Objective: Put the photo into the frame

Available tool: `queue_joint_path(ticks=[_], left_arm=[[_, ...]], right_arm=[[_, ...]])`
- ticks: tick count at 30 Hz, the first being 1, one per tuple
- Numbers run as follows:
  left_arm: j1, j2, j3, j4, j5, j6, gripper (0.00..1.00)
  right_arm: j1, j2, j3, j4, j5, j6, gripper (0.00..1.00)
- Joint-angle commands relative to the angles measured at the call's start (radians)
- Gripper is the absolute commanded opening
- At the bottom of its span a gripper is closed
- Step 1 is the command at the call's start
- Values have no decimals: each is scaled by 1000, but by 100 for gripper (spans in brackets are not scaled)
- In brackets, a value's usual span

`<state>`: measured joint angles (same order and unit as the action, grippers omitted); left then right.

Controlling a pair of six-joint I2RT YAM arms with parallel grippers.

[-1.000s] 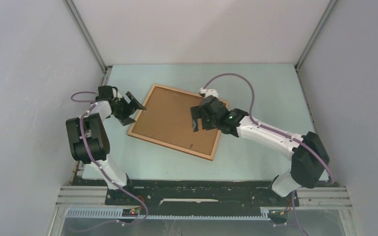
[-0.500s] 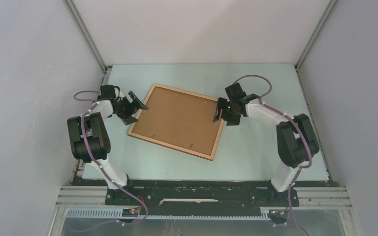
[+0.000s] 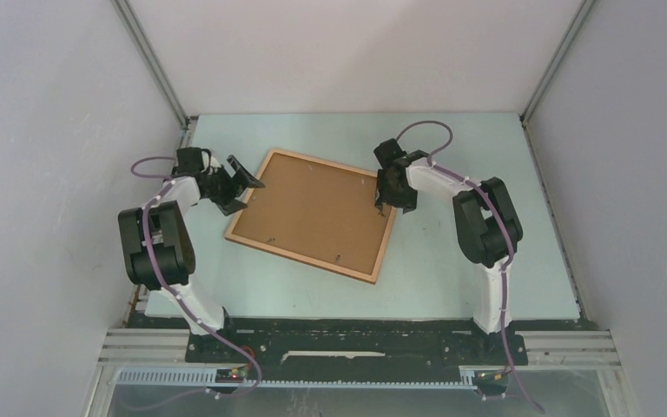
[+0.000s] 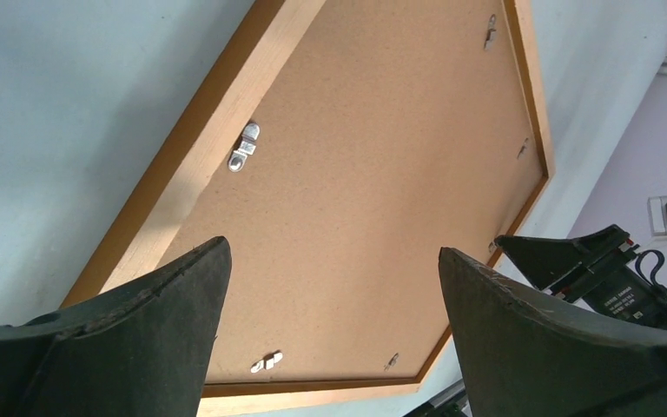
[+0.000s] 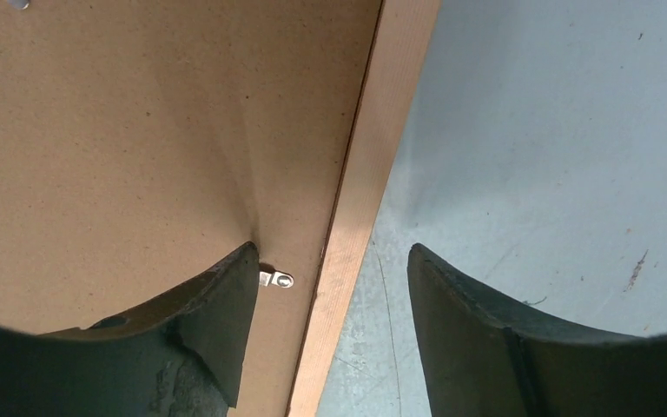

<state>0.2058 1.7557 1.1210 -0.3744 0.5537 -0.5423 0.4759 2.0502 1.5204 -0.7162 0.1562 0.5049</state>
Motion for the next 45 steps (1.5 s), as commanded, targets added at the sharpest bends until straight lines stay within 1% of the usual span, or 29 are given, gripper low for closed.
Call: queue_joint_path(ticks=[1, 6, 11, 19, 25, 33, 40, 45], left_arm=[[-4, -55, -19, 37, 37, -17, 97], [-5, -57, -26, 50, 46, -27, 97], [-5, -62, -30, 54, 50, -30, 97], [-5, -70, -35, 60, 51, -31, 96], [-4, -71, -37, 61, 55, -33, 96], [-4, -74, -40, 66, 62, -37, 96], [-4, -75, -43, 72, 70, -42, 96], [-5, -76, -44, 74, 73, -43, 96]], right_arm=[[23, 27, 38, -37, 81, -22, 71], [35, 7, 16, -28, 86, -23, 74], [36, -63, -22, -11, 90, -24, 74], [73, -109, -4, -47, 120, -41, 74], [85, -72, -15, -33, 112, -31, 73], [66, 5, -7, -1, 115, -24, 70], [69, 28, -2, 7, 117, -5, 68], [46, 29, -20, 0, 128, 79, 60]])
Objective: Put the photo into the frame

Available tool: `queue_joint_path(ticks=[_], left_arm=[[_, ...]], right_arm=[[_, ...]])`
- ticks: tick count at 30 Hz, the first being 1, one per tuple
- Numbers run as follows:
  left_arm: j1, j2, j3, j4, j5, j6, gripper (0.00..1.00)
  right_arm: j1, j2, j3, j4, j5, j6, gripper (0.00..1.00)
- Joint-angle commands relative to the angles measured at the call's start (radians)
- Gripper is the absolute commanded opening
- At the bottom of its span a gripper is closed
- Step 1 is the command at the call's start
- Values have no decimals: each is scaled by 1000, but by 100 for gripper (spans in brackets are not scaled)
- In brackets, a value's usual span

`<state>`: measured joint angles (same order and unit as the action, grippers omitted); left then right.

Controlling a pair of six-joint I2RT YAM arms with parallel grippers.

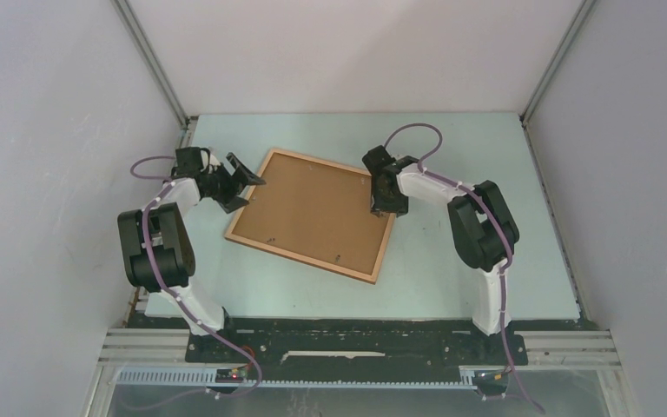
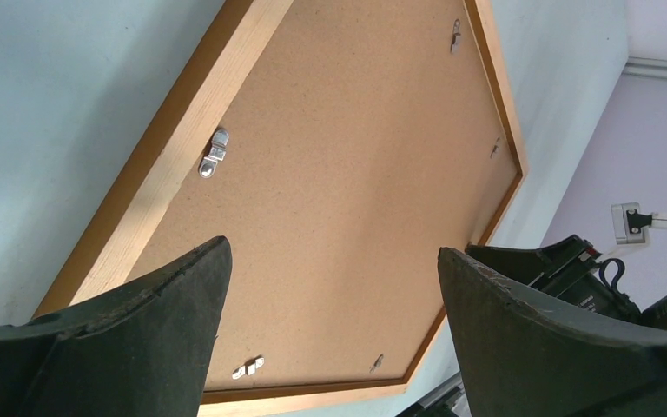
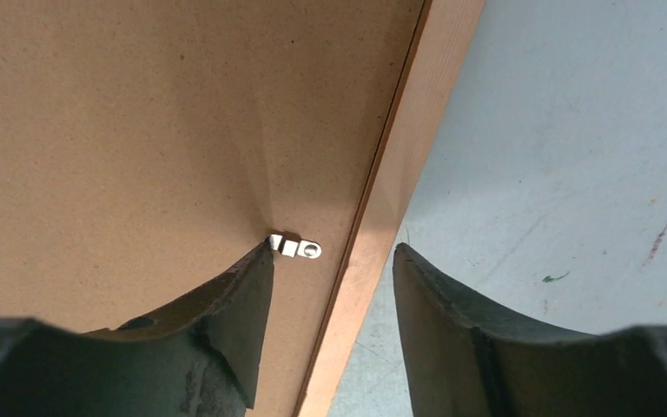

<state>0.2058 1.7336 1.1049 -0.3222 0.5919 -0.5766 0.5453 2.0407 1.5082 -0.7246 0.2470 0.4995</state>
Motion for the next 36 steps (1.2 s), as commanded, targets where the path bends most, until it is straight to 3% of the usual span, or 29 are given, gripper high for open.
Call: queue_joint_path(ticks=[1, 4, 10, 14, 22, 27, 33, 36], left_arm=[[-6, -54, -29, 23, 36, -9, 96], [-4, -57, -33, 33, 44, -16, 96], [-5, -60, -37, 40, 45, -21, 96], [-5, -68, -27, 19, 15, 1, 96], [4, -84, 44, -110, -208, 127, 100], [11, -12, 68, -128, -284, 162, 100], [-70, 2, -81, -78, -88, 91, 99], [-88, -76, -212, 12, 23, -1, 99]], right_arm=[[-36, 37, -19, 20, 12, 106, 57], [-63, 31, -60, 68, -68, 146, 46], [-68, 36, -65, 79, -57, 174, 21], [-70, 31, -66, 78, -66, 177, 13], [-70, -33, -100, 126, -114, 48, 10], [-94, -37, -121, 140, -229, -77, 0], [-145, -103, -240, 199, -363, -136, 2], [-160, -136, -276, 206, -397, -132, 18]])
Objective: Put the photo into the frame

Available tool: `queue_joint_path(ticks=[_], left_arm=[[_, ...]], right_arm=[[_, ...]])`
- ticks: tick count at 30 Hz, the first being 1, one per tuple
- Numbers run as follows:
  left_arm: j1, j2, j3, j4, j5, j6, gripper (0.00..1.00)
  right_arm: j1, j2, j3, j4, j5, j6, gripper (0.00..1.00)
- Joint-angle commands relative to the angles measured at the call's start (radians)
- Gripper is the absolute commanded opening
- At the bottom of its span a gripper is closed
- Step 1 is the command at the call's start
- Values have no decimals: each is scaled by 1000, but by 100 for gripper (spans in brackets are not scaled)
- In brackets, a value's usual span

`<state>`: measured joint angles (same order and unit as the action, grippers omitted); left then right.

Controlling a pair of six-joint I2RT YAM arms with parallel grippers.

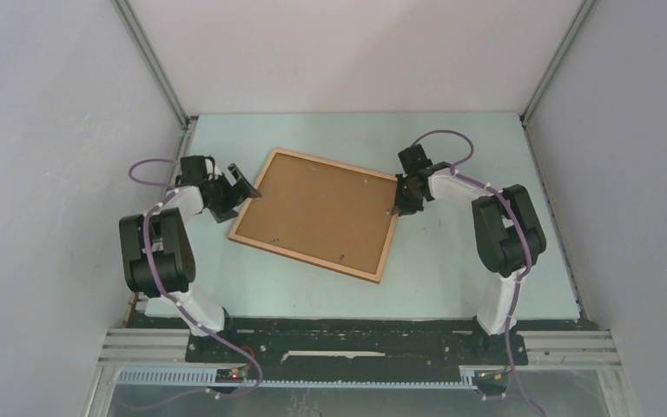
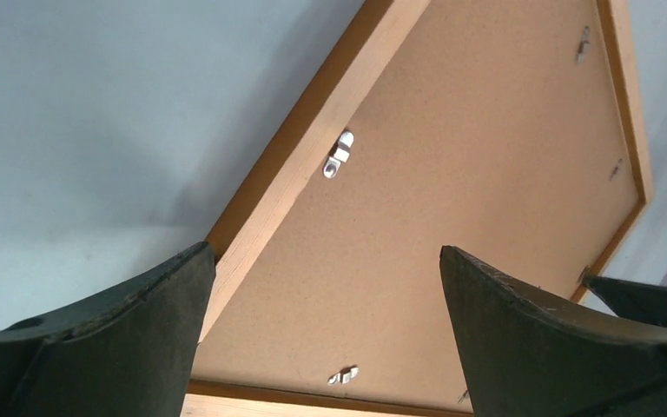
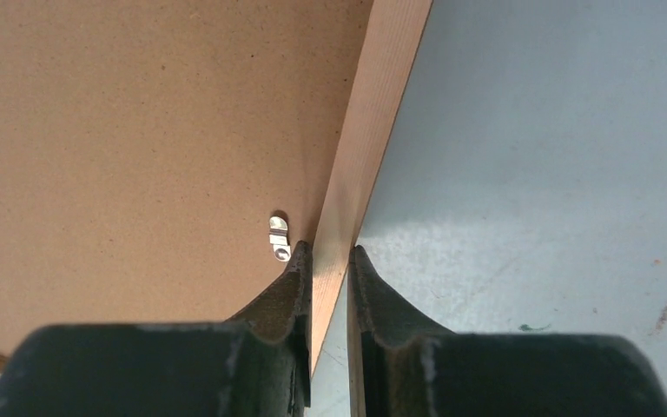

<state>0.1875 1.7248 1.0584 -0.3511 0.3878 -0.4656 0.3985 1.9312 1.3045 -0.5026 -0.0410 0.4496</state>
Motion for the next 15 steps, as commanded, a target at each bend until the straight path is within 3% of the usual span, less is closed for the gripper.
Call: queue_joint_path(ticks=[1, 6, 12, 15], left_arm=[[-71, -111, -218, 83, 249, -140, 99], [-84, -242, -385, 131, 331, -153, 100], [-118, -305, -479, 124, 379, -108, 99], [-121, -329, -489, 113, 345, -101, 99]], right_arm=[[-17, -39, -80, -19, -107, -78, 22], [-20, -115, -122, -13, -83, -47, 45], [-17, -183, -123, -53, 4, -26, 60], [-20, -191, -117, -49, 34, -24, 62]])
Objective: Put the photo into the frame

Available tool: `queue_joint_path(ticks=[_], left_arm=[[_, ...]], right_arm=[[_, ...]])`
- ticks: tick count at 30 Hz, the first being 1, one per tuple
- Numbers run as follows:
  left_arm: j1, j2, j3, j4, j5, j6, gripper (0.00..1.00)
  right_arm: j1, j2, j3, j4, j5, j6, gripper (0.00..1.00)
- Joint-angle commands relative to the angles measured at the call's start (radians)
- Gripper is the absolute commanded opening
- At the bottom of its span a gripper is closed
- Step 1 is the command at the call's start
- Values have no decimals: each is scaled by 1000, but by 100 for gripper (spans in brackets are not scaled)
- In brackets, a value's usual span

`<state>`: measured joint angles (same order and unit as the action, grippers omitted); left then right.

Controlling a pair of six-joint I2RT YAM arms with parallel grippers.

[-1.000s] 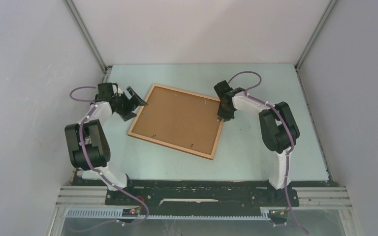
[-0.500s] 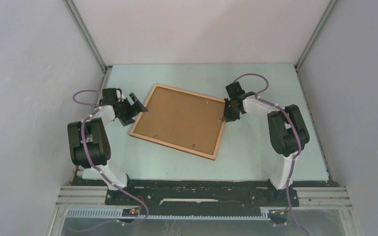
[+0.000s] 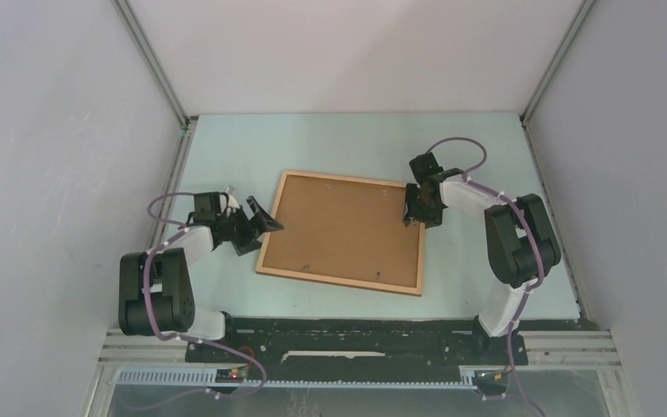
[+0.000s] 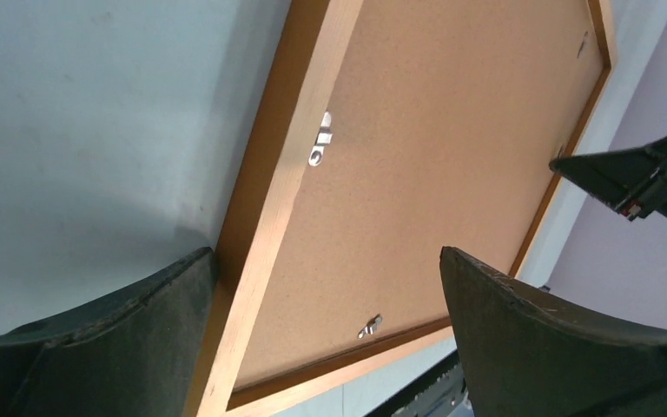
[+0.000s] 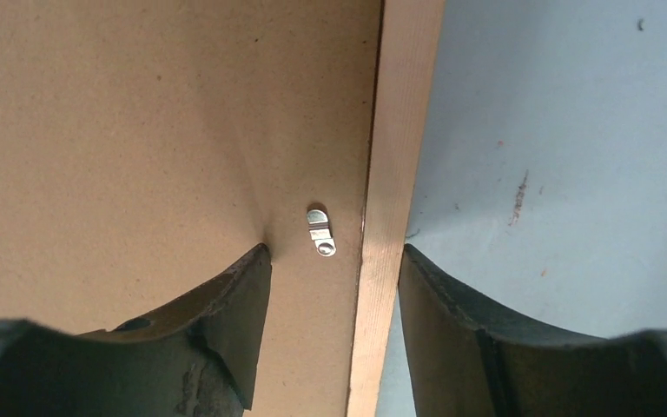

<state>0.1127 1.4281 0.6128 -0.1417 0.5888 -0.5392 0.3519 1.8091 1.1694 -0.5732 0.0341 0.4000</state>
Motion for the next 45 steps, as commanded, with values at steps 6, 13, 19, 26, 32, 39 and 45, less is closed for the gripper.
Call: queue_joint_path(ticks=[6, 13, 19, 26, 32, 39, 45], left_arm=[[-49, -11, -45, -80, 153, -30, 99], [-50, -32, -79, -38, 160, -64, 99], [-48, -36, -113, 3, 153, -95, 99], [-16, 6, -129, 29, 185, -117, 98], [-11, 25, -139, 64, 225, -137, 97], [16, 0, -132, 41, 204, -123, 97], [22, -52, -131, 40, 202, -113, 100]], right_arm=[[39, -10, 66, -14, 45, 83, 57], [72, 60, 153, -54, 129, 145, 54], [90, 102, 211, -105, 194, 180, 51], [90, 148, 254, -132, 222, 213, 54], [89, 179, 277, -147, 221, 210, 51], [78, 77, 269, -167, 255, 146, 66], [-1, 74, 260, -158, 192, 66, 71]])
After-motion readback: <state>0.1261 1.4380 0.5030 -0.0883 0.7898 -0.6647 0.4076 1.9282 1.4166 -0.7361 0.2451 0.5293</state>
